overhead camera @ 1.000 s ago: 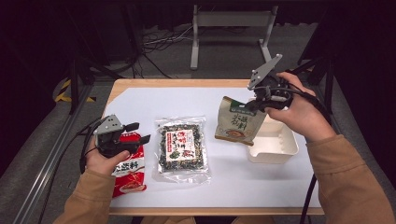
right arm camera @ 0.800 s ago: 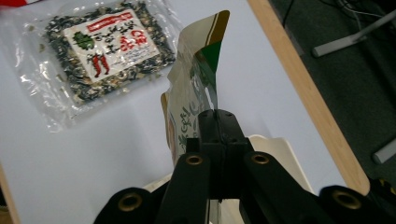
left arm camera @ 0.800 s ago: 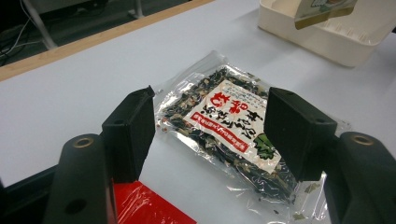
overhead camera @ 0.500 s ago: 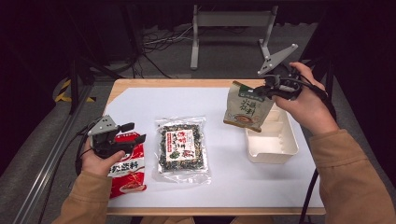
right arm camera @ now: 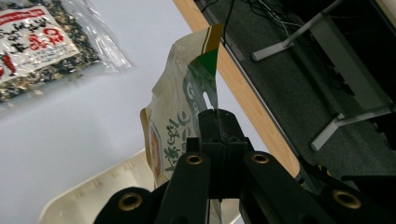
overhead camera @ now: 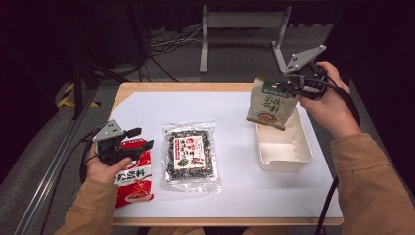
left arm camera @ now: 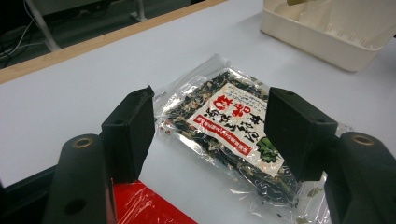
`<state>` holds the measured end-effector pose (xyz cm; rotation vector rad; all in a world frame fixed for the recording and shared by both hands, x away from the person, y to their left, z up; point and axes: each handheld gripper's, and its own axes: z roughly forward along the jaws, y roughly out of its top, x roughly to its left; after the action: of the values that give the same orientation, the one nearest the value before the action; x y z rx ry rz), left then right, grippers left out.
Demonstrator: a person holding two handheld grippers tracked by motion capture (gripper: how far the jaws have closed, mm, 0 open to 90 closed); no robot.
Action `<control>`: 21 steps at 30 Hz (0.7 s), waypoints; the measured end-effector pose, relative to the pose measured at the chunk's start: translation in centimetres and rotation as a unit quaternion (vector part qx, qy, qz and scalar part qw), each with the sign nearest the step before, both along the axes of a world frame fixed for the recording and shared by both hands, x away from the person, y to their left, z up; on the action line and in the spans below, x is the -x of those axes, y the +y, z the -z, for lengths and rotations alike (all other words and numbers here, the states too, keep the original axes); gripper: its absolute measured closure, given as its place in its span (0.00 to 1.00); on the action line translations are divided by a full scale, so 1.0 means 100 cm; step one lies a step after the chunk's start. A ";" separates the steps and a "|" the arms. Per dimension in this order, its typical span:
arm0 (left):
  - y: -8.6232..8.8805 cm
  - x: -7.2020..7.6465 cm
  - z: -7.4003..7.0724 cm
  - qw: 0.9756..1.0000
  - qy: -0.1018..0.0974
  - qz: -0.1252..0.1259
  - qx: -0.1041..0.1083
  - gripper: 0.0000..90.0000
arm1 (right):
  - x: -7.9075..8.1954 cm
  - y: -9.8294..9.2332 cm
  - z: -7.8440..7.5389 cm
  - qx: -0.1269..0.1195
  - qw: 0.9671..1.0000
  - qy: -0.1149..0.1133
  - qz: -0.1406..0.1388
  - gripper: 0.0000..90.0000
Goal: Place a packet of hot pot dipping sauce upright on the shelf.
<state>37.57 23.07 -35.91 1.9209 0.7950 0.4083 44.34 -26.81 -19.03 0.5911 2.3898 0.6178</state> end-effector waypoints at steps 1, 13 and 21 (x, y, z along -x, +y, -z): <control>0.000 0.000 0.000 1.000 0.000 0.000 0.000 0.38 | 0.000 0.000 0.000 0.000 1.000 0.000 0.000 1.00; 0.005 0.004 0.000 1.000 -0.002 -0.007 -0.004 0.38 | -0.020 -0.021 0.004 0.004 1.000 -0.030 0.007 1.00; 0.017 0.013 0.003 1.000 0.003 -0.026 0.000 0.38 | -0.037 -0.032 0.010 0.002 1.000 -0.027 0.008 1.00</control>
<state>36.23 24.75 -36.19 1.9053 0.8512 0.4349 48.07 -30.00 -20.03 0.5833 2.3333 0.6140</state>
